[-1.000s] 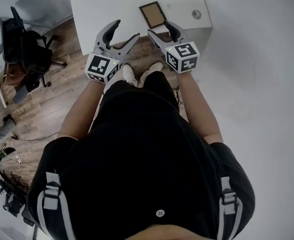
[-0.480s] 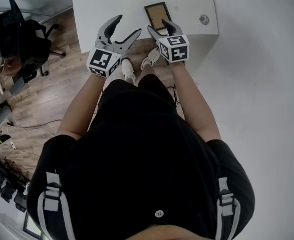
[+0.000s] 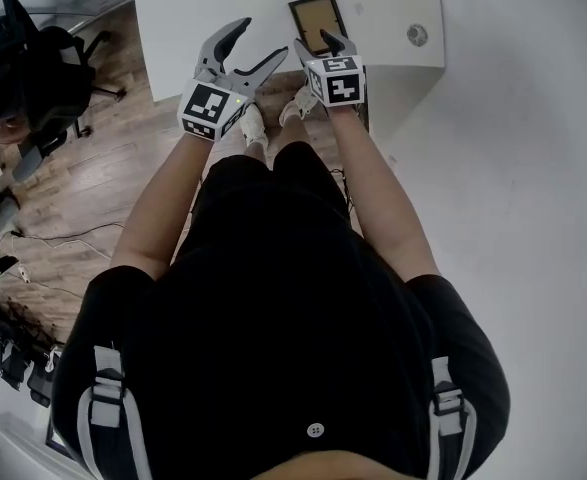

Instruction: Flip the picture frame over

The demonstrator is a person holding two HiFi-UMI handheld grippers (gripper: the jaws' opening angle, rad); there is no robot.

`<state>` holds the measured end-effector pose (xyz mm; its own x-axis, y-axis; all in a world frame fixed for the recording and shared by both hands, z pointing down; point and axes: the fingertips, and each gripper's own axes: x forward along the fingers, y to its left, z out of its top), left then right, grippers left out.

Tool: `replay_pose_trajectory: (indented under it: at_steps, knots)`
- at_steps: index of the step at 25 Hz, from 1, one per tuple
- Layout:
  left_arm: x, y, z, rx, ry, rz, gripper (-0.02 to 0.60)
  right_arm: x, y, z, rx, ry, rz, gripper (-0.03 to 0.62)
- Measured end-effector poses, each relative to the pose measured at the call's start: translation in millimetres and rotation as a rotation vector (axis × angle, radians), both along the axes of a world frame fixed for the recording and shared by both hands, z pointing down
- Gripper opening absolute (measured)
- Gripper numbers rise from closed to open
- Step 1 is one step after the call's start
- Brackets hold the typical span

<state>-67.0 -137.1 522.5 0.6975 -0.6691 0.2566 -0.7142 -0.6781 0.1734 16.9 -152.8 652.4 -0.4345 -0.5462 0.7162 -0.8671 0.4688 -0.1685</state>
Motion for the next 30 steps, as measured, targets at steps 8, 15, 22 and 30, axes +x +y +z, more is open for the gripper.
replay_pose_trajectory:
  at_steps: [8, 15, 22, 30]
  knots:
    - [5, -14, 16, 0.003, -0.014, -0.020, 0.325, 5, -6, 37, -0.090, 0.045, 0.048, 0.219]
    - [5, -26, 29, -0.010, -0.017, -0.039, 0.324, 3, -7, 59, -0.145, 0.102, 0.040, 0.212]
    - [8, -32, 41, -0.030, -0.030, -0.047, 0.321, 3, -7, 72, -0.169, 0.128, 0.025, 0.184]
    - [13, -33, 47, -0.047, -0.025, -0.051, 0.318, -2, -5, 82, -0.183, 0.142, 0.000, 0.144]
